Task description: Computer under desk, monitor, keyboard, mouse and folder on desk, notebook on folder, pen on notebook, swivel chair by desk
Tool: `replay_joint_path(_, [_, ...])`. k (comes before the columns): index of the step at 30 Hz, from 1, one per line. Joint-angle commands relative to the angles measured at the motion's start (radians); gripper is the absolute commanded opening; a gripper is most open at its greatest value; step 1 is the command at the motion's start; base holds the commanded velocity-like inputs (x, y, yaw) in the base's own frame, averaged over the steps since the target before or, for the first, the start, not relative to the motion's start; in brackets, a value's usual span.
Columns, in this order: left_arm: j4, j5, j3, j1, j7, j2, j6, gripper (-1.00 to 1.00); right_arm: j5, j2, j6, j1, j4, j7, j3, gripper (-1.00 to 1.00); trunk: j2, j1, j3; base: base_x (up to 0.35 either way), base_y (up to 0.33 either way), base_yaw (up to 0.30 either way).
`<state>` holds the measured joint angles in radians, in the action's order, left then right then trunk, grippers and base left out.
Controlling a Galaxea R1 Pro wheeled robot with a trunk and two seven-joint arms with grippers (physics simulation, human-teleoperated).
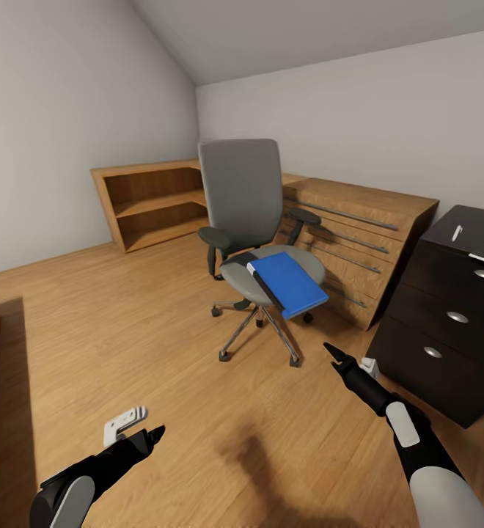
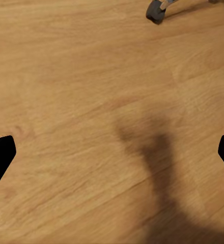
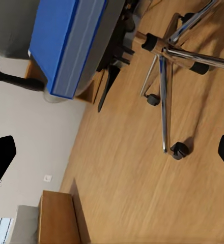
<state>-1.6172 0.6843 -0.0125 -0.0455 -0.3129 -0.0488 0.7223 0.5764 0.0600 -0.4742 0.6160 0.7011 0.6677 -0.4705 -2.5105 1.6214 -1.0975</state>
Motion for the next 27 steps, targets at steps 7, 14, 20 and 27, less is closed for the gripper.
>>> replay_joint_path(7, [-0.001,0.011,0.000,-0.001,-0.005,0.000,0.004,1.00,0.005,-0.001,-0.009,0.001,0.000,0.032,-0.002,1.00,-0.001,0.001,-0.009,0.000,0.000,0.000])
replay_joint_path(14, [0.002,0.006,0.000,-0.001,-0.006,-0.002,0.005,1.00,0.006,-0.004,-0.008,0.001,0.007,0.037,-0.002,1.00,-0.001,0.001,-0.009,0.000,0.000,0.000])
replay_joint_path(20, [0.005,0.003,0.000,-0.001,-0.006,-0.002,0.005,1.00,0.005,-0.004,-0.008,0.001,0.010,0.084,-0.002,1.00,-0.001,0.001,-0.009,0.000,0.000,0.000])
replay_joint_path(27, [0.005,0.003,0.000,-0.001,-0.006,-0.002,0.005,1.00,0.002,-0.003,-0.007,0.001,0.009,0.186,0.000,1.00,-0.001,0.001,-0.009,0.006,0.000,0.000])
